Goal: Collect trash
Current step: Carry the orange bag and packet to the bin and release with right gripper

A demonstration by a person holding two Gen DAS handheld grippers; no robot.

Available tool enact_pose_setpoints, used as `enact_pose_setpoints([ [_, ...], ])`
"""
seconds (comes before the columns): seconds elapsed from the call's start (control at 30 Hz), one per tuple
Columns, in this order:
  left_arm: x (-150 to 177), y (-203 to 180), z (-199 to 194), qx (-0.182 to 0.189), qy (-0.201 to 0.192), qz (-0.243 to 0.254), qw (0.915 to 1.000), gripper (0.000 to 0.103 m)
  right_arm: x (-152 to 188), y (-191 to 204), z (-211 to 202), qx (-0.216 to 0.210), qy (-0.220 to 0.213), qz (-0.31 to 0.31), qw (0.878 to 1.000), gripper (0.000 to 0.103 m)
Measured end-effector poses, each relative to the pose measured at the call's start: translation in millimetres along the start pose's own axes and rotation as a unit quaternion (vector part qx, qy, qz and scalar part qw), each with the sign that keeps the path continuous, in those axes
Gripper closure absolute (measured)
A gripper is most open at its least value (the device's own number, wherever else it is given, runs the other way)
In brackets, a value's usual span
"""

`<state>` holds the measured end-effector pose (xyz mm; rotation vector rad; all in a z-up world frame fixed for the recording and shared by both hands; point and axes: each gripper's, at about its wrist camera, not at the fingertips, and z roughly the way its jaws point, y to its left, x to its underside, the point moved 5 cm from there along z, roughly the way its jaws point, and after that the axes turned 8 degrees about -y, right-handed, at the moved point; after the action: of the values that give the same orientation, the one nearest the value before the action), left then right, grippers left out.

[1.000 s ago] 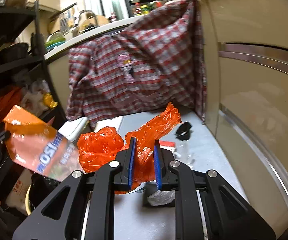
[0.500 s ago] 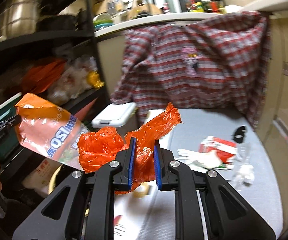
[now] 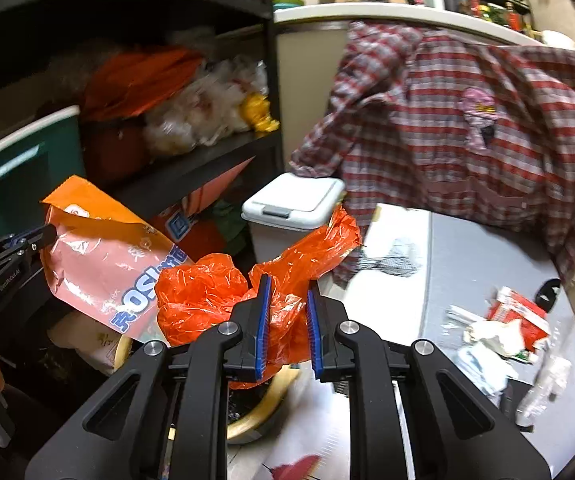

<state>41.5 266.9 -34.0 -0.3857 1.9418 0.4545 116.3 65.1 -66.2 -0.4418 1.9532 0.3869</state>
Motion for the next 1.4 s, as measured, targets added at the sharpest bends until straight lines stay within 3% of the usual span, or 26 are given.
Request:
enact_pose_setpoints([
  [0.33,12,12,22,-0.008,0.020,0.019,0.9996,0.101,17,42,47,-0.029,0.030,-0.029,0.999,0.086],
  [0.4,14,12,25,-0.016,0.020,0.030,0.9992,0.096,21,46,54,-0.032,0.038,-0.031,0.998,0.085],
  [0.43,15,12,26,-0.021,0.021,0.035,0.9989,0.090,24,49,58,-0.036,0.044,-0.031,0.998,0.085],
  [0.47,16,12,27,-0.025,0.023,0.039,0.9987,0.067,27,52,62,-0.040,0.049,-0.031,0.998,0.083],
  [0.5,15,14,27,-0.029,0.020,0.038,0.9986,0.036,28,54,65,-0.043,0.052,-0.030,0.997,0.081],
  [0.53,13,16,25,-0.038,0.010,0.037,0.9985,0.026,30,57,67,-0.046,0.055,-0.029,0.997,0.079],
  [0.57,11,18,23,-0.045,0.002,0.036,0.9983,0.020,31,58,69,-0.048,0.060,-0.025,0.997,0.069],
  [0.6,9,20,22,-0.051,-0.005,0.036,0.9980,0.018,32,59,70,-0.048,0.059,-0.022,0.997,0.057],
  [0.67,8,23,22,-0.055,-0.006,0.032,0.9979,0.011,30,59,68,-0.043,0.050,-0.018,0.998,0.046],
  [1.13,7,16,21,-0.048,-0.001,0.028,0.9984,0.009,17,42,38,-0.030,0.035,0.012,0.999,0.033],
  [1.3,0,1,4,-0.002,-0.017,0.001,0.9999,0.008,8,25,6,-0.035,0.022,0.033,0.999,0.020],
  [1.4,-9,-19,-11,0.035,-0.035,-0.012,0.9987,0.008,6,7,-20,-0.025,0.012,0.037,0.999,0.019],
])
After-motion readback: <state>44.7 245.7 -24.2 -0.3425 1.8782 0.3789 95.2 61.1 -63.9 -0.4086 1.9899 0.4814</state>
